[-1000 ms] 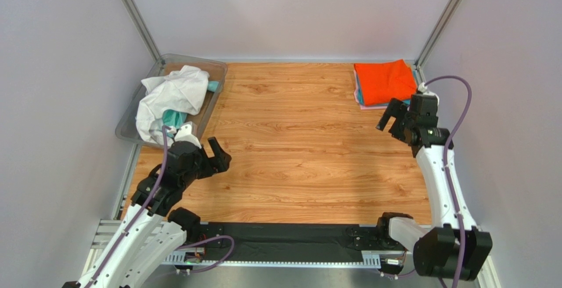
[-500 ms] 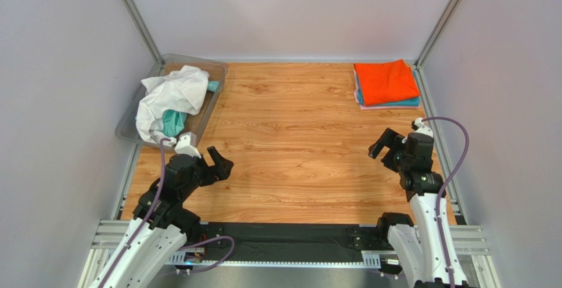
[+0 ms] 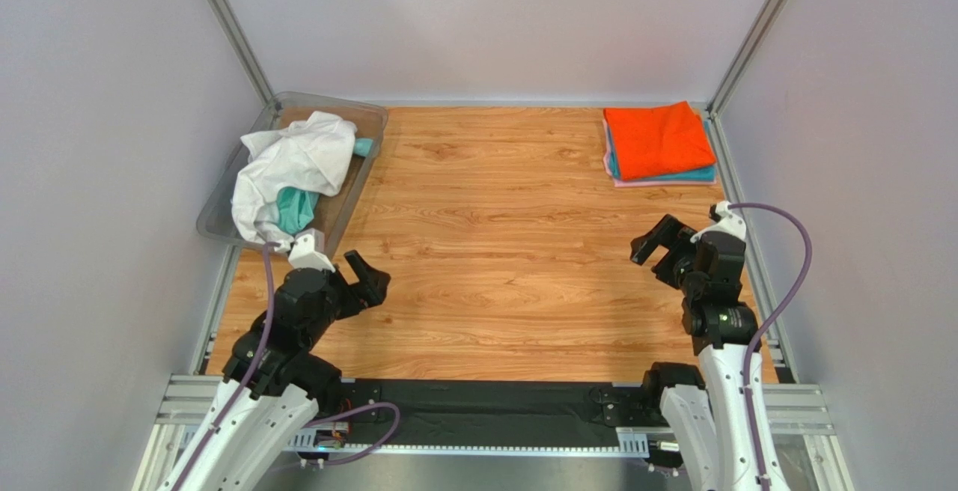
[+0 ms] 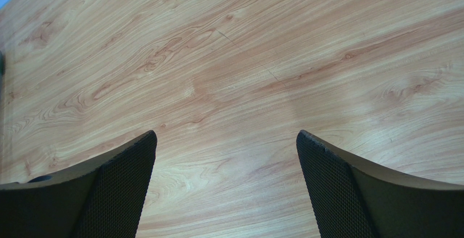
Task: Fold and stack the t-shirts
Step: Reset both grippers
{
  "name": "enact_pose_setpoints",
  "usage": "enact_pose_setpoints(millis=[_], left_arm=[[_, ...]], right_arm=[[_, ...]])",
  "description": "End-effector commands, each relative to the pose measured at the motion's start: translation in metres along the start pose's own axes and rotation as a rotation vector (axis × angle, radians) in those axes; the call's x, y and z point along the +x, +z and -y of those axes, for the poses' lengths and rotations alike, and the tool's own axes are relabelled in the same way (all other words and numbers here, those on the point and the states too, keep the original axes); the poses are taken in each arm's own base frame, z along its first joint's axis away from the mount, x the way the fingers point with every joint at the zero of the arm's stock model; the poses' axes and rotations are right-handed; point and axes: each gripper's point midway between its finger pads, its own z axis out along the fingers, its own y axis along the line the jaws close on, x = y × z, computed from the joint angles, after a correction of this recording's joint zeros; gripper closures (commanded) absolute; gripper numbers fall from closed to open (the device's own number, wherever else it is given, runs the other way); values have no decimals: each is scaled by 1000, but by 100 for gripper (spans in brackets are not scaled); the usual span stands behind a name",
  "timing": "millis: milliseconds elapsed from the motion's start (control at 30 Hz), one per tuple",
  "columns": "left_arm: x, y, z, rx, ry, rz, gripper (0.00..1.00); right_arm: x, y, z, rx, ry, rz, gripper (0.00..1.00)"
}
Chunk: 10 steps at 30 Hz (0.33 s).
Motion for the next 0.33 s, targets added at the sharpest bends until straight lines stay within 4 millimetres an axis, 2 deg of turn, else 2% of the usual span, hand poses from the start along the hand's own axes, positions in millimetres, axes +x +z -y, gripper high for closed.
enact_pose_setpoints(millis=[0, 300], left_arm=[[-8, -5, -5, -30, -18, 33, 0], [-6, -5, -9, -54, -28, 27, 0]], right_arm=[[-7, 3, -3, -14, 10, 34, 0], [-6, 3, -6, -34, 12, 43, 0]])
